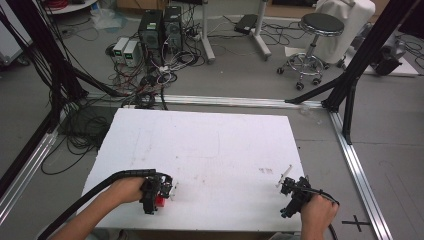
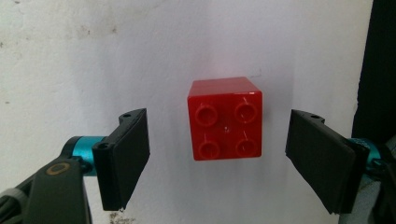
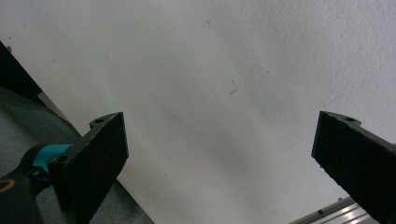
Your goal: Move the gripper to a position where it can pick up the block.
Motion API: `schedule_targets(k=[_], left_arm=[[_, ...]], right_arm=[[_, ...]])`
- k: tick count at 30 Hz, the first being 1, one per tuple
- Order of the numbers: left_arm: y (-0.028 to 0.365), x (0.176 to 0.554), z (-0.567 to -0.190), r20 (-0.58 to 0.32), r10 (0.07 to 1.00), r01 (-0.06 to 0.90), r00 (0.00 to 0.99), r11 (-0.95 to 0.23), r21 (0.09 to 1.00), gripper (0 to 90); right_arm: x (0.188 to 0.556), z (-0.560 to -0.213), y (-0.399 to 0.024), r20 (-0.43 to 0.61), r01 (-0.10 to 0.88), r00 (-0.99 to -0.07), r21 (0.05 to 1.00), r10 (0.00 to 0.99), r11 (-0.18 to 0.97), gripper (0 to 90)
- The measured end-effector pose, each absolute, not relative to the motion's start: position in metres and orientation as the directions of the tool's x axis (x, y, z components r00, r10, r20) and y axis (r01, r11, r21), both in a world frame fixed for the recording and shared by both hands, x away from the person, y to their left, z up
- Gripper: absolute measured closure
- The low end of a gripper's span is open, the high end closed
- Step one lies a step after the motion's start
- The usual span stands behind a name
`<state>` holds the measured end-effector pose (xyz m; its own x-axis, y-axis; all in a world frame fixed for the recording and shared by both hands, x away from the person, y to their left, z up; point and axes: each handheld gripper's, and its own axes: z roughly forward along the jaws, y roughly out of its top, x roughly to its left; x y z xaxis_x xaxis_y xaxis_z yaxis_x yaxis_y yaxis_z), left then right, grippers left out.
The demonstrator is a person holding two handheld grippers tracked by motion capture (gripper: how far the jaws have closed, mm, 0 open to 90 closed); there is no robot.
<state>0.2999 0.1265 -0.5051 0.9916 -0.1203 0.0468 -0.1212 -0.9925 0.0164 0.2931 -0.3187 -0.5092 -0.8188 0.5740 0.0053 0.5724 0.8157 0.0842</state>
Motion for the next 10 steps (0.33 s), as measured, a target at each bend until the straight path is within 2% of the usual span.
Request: schedule_targets(k=[10], left_arm=[[0.1251, 0.299, -0.5066, 0.053, -0.124, -0.125, 0.991, -0.992, 0.005, 22.1]], right_arm=[[0.2928, -0.5088, -0.3193, 0.006, 0.573, -0.818, 0.086, 0.575, 0.815, 2.9]])
